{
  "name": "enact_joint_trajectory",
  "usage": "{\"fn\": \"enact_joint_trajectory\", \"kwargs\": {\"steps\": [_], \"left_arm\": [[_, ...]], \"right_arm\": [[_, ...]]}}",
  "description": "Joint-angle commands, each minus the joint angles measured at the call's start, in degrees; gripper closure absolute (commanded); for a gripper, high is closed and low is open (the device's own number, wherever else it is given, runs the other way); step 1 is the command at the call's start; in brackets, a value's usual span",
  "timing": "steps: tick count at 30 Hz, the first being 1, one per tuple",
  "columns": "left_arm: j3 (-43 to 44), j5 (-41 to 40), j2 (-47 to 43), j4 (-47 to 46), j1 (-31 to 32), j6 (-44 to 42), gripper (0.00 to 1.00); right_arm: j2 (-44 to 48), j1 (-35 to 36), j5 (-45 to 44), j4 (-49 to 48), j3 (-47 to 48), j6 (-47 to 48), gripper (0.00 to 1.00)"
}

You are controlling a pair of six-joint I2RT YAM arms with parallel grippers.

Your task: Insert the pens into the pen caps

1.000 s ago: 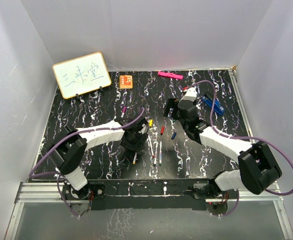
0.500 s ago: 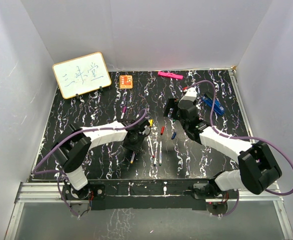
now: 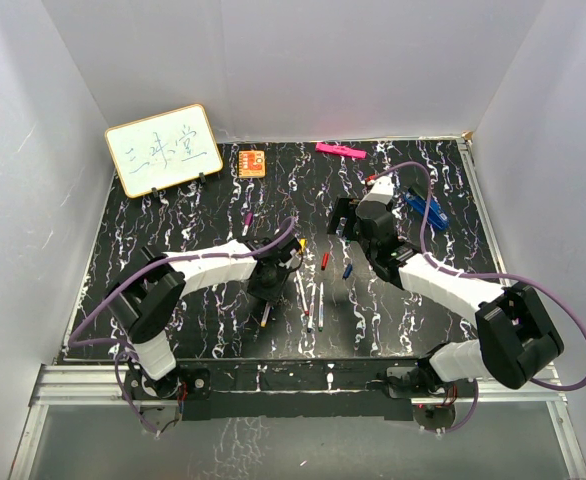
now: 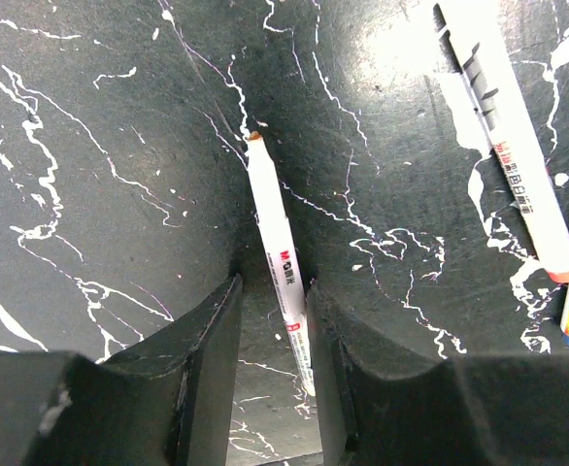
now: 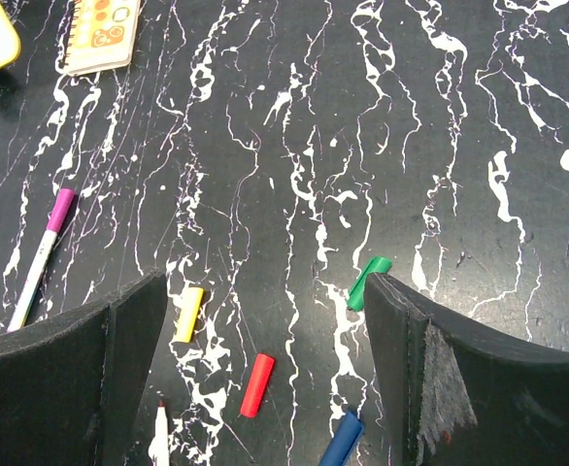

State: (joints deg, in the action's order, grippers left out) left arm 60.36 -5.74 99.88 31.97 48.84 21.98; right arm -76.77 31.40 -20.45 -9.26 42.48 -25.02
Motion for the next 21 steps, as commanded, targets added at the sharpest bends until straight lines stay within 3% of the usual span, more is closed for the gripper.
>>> {"fn": "enact_joint_trajectory", "kwargs": {"steps": [1,5,10,21], "left_arm": [[-3.03,1.57,4.44,4.87,0.09,-0.8,0.7],[-3.23,2.87,4.7,4.84,0.07,-0.96,0.77],[-2.88,3.36,6.37,5.64,0.1,-1.63,1.0],[-3.32,3.9,7.7,5.05,0.2,-2.82,1.0]], "right_arm": [[0.2,0.05,-0.67,-3.4,0.54,-0.81,0.2],[-0.1,0.06,-0.66,-3.4,0.76,-1.0,0.2],[0.04,0.07,-1.04,-3.39,0.68,-1.0,0.2],[-0.86,0.0,-0.92,-3.31,0.65,-1.35,0.2]]}}
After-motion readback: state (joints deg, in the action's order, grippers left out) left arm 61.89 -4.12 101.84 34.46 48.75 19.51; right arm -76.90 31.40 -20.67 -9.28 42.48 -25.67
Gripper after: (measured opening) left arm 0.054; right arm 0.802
